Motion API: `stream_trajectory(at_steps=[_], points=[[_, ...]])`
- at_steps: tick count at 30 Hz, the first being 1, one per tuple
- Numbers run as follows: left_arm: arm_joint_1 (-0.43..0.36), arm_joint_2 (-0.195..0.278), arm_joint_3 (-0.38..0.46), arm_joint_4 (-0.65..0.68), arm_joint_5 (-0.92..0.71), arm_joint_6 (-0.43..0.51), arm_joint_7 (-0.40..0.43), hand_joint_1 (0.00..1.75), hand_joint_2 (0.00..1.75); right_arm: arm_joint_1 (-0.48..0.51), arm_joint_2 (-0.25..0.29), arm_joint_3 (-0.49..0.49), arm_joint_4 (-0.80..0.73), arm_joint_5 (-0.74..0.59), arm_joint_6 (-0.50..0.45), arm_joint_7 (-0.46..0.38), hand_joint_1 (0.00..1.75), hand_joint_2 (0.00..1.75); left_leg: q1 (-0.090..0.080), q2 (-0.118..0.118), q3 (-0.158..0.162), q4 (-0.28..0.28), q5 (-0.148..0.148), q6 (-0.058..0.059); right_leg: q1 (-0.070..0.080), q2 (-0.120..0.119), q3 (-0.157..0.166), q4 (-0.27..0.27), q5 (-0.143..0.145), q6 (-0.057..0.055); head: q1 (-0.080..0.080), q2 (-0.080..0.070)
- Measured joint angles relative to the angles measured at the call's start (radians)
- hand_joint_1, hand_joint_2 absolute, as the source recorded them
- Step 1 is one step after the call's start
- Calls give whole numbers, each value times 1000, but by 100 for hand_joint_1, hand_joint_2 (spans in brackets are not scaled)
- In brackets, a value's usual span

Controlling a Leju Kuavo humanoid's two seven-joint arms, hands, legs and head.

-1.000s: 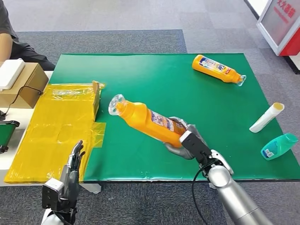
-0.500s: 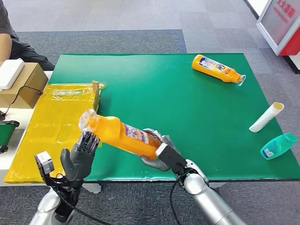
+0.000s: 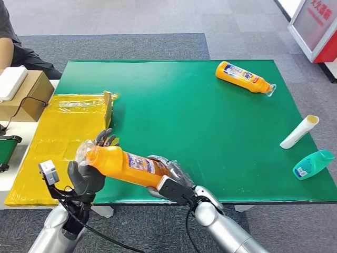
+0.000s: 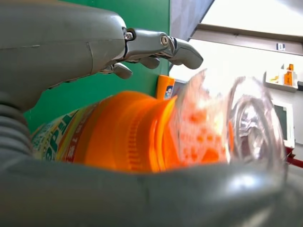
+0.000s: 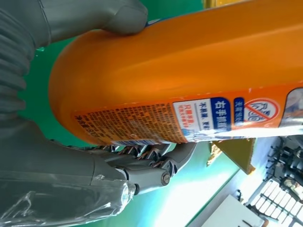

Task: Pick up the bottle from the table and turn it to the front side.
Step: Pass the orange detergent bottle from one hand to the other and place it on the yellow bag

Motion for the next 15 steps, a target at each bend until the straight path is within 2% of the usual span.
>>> stream_trajectory(at_steps=[8, 15], points=[[-31, 3, -25, 31, -10, -29, 14, 0, 175, -8, 0, 20, 40, 6, -6, 2, 175, 175, 0, 0, 0, 0, 0, 0, 0, 0, 0, 0, 0, 0, 0, 0], [-60, 23, -91, 91, -54, -79, 38, 0, 175, -56, 14, 36, 62, 10, -16, 3, 175, 175, 0, 1, -1, 0, 1, 0, 0, 1, -1, 0, 1, -1, 0, 0]])
